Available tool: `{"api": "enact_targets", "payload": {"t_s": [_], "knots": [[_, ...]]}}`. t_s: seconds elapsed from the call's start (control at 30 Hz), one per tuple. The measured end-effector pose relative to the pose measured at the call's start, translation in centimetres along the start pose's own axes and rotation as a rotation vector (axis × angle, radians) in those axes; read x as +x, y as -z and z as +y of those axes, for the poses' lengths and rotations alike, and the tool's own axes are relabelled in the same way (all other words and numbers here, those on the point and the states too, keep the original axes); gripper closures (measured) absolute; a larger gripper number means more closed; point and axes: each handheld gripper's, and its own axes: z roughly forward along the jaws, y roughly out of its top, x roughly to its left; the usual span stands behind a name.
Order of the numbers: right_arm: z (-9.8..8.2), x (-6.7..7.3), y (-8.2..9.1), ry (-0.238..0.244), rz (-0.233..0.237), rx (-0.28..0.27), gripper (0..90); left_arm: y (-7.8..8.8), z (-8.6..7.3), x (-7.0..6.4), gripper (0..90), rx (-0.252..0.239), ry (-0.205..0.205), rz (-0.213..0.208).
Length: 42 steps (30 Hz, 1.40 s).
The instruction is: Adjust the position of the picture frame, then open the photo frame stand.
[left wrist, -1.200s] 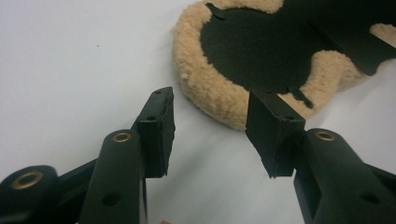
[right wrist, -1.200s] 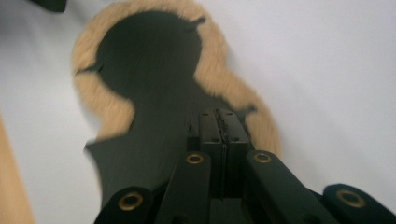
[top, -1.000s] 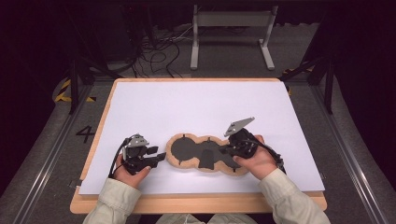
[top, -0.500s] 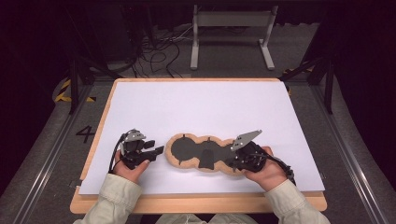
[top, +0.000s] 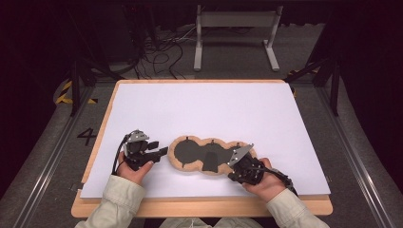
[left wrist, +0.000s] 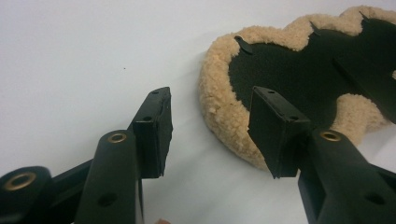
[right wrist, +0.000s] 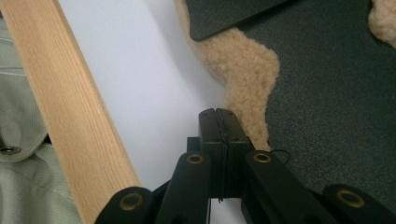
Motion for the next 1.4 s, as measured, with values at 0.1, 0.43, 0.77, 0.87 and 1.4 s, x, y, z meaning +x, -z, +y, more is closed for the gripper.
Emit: {"api": "enact_targets", "payload": {"t_s": [0.1,0.43,0.77,0.87,1.4], "knots": [[0.0,-0.1,0.0,-0.003,-0.034,0.005,90.0,0.0,0.0,0.0,49.7,0.0,0.002,-0.003],[-0.5,-1.2,0.7,-0.036,-0.116,-0.044,90.0,-0.1,0.0,-0.1,47.9,0.0,0.003,-0.015],[-2.3,-3.9,4.5,-0.169,-0.138,-0.226,85.1,0.0,0.3,-0.6,44.0,-0.002,-0.026,-0.021],[-2.4,-4.0,5.0,-0.176,-0.137,-0.253,86.6,0.1,0.3,-0.5,44.0,-0.01,-0.025,-0.021],[-1.6,-2.3,3.0,-0.149,-0.061,-0.268,90.0,0.2,0.4,-0.4,43.9,-0.02,-0.015,-0.025]]}}
